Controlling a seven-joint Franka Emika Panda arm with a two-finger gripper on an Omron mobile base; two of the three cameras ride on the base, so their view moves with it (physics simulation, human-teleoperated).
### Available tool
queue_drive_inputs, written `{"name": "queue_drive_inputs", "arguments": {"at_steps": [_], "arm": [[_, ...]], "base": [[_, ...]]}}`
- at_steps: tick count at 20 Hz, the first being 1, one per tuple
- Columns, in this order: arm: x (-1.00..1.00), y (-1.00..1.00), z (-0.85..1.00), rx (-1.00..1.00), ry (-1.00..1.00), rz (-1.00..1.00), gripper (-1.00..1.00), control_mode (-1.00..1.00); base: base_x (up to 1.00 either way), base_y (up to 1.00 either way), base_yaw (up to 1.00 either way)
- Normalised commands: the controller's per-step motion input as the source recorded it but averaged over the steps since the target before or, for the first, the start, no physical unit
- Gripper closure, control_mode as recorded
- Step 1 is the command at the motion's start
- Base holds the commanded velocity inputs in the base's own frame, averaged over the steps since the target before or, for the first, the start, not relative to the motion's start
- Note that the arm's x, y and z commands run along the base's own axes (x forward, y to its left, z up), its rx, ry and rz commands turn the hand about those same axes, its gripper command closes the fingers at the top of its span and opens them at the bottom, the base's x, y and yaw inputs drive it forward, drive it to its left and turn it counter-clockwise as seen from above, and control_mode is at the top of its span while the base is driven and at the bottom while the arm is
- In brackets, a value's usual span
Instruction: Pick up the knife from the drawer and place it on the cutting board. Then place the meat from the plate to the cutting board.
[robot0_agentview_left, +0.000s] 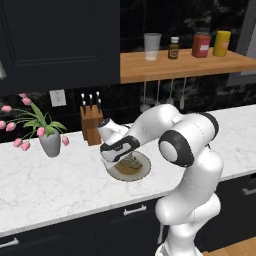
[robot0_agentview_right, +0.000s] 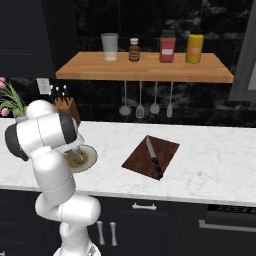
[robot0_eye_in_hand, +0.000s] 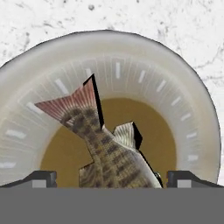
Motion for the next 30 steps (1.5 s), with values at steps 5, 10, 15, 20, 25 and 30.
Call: {"name": "queue_drive_inputs", "arguments": {"at_steps": [5,10,15,20,25,30], "arm": [[0.15,-0.03,-0.08,0.00,-0.07,0.00,-1.00,-1.00],[-0.06,-0.31,-0.12,0.00,0.00,0.00,-1.00,-1.00],[-0.02,-0.51,-0.15,0.00,0.02,0.00,-1.00,-1.00],[0.00,-0.47,-0.28,0.00,0.04,0.00,-1.00,-1.00],[-0.03,-0.22,-0.64,0.00,0.12,0.01,1.00,-1.00],[-0.04,-0.09,-0.58,0.00,0.08,0.10,1.00,-1.00]], "base": [[0.00,0.00,0.00],[0.00,0.00,0.00],[0.00,0.00,0.00],[0.00,0.00,0.00],[0.00,0.00,0.00],[0.00,0.00,0.00]]}}
